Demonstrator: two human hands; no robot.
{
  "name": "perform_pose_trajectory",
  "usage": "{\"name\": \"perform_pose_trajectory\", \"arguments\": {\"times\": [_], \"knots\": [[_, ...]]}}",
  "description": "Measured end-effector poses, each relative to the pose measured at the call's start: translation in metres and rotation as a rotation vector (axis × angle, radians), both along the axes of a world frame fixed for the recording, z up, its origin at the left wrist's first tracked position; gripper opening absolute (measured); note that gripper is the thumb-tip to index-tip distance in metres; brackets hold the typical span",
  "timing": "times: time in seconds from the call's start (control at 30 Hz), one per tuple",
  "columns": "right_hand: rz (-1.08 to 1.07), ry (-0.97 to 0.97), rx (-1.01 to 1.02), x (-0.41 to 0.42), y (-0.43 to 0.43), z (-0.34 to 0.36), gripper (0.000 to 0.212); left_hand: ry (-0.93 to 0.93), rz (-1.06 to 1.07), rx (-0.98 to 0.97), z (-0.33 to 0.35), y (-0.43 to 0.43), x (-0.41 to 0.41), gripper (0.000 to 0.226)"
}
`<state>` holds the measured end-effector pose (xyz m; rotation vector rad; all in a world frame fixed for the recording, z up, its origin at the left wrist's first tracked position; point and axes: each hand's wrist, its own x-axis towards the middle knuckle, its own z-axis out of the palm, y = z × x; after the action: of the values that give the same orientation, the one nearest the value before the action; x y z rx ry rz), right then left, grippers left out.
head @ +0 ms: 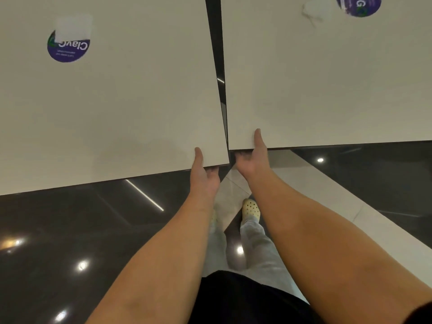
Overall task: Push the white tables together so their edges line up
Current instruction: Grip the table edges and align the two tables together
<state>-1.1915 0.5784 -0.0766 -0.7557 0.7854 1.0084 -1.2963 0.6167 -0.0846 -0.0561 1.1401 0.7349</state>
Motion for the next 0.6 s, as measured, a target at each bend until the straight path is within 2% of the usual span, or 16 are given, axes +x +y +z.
{"name": "perform_pose_trajectory", "arguments": {"times": [0.27,0.5,0.6], "knots": [[0.005,-0.071,-0.015,-0.001,-0.008,-0.006,0.035,-0.039,0.001,0.004,-0.006,0.004,-0.009,0.022],[0.065,-0.129,-0.049,-0.001,-0.016,-0.006,0.036,-0.038,-0.026,0.012,-0.01,0.003,-0.012,0.021],[0.075,-0.137,-0.048,-0.003,-0.028,-0.007,0.031,-0.026,-0.032,0.02,-0.011,0.002,-0.012,0.023]]}}
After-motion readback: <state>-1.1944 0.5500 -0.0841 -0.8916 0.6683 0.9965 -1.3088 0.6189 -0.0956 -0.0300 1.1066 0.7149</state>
